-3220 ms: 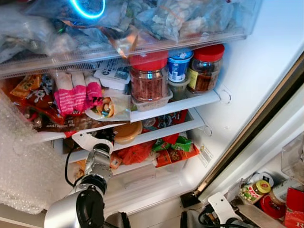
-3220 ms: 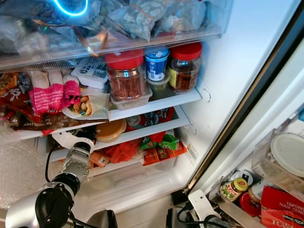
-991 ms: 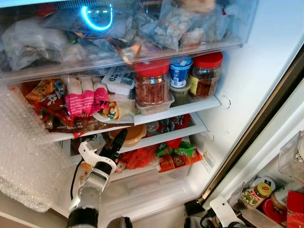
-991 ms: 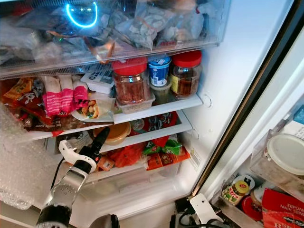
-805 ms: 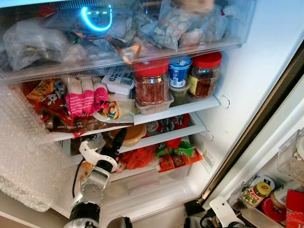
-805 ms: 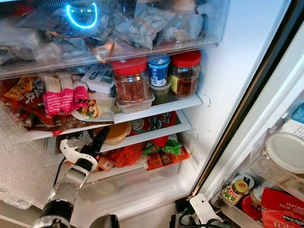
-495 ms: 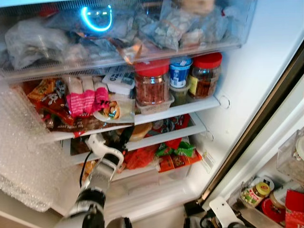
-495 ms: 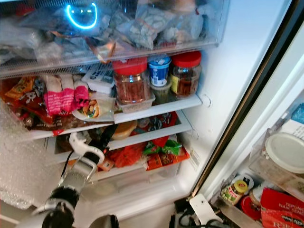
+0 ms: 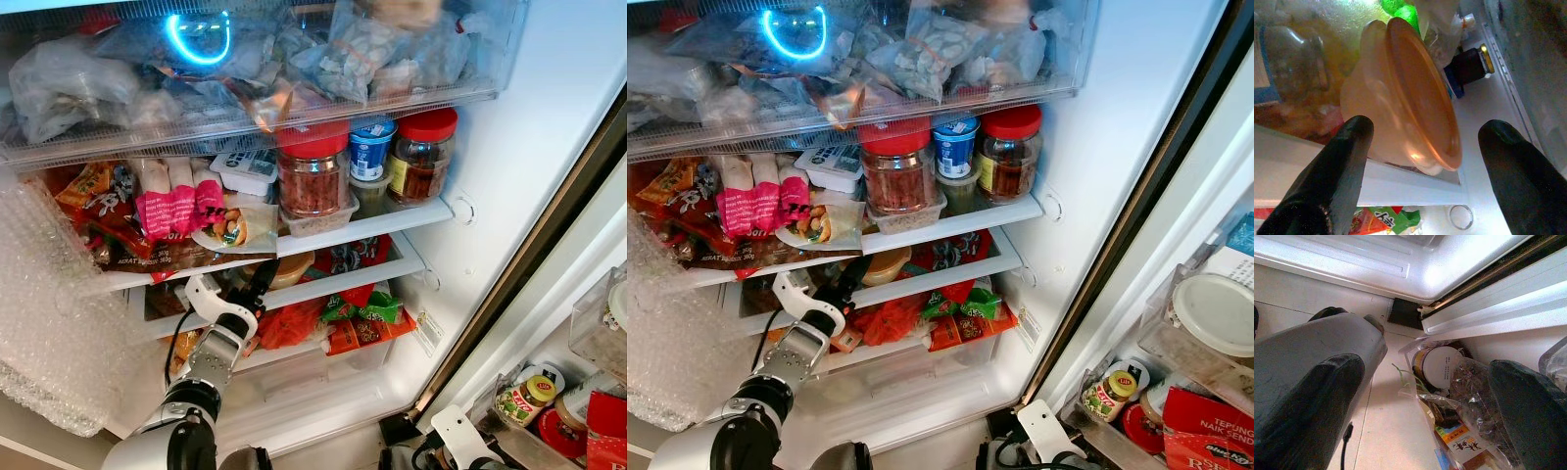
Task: Restocking fridge
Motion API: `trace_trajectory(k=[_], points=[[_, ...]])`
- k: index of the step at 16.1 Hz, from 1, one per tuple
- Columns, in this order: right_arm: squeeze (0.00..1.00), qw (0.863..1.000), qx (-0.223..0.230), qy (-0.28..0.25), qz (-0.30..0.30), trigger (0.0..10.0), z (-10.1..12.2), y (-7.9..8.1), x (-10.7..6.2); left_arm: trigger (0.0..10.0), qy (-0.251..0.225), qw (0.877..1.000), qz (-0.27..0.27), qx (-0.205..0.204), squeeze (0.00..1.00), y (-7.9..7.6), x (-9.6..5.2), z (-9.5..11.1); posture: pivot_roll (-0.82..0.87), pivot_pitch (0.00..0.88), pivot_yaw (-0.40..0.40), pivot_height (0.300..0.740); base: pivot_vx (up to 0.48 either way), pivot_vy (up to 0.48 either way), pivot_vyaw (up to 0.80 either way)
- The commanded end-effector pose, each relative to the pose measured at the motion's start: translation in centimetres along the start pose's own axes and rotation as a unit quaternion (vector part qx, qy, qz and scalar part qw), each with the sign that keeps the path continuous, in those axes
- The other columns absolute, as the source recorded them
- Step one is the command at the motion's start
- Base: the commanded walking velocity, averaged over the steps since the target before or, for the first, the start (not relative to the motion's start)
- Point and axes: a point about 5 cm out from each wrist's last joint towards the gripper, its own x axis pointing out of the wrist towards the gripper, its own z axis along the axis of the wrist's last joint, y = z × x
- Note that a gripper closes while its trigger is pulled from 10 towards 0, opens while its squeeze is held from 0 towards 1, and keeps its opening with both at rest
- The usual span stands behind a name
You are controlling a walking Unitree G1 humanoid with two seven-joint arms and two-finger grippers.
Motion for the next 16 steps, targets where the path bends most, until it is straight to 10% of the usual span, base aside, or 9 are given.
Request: trace_trajectory(k=[1,10,13,16], points=[[0.0,0.999,-0.005,0.037,0.023,10.0,-1.9,1.1,-0.2,10.0,-0.009,1.0,-0.001,0.024,0.0,0.6,-0.5,0.6,-0.17,0.041,-0.002,0.637,0.0,0.0,0.0],[0.0,0.999,-0.009,0.035,0.027,10.0,-1.4,1.1,-0.1,10.0,0.005,0.987,-0.037,0.157,0.0,1.4,-4.0,0.1,-0.14,0.019,0.005,0.637,0.0,0.0,0.0],[0.0,0.999,-0.009,0.035,0.027,10.0,-1.3,1.2,-0.1,10.0,0.016,0.958,-0.043,0.283,0.0,0.7,-4.9,-0.1,-0.12,0.01,0.016,0.637,0.0,0.0,0.0],[0.0,0.999,-0.005,0.033,0.028,10.0,-1.2,1.3,0.0,10.0,0.001,0.875,-0.001,0.485,0.0,0.6,-6.2,0.2,-0.12,0.006,0.023,0.637,0.0,0.0,0.0]])
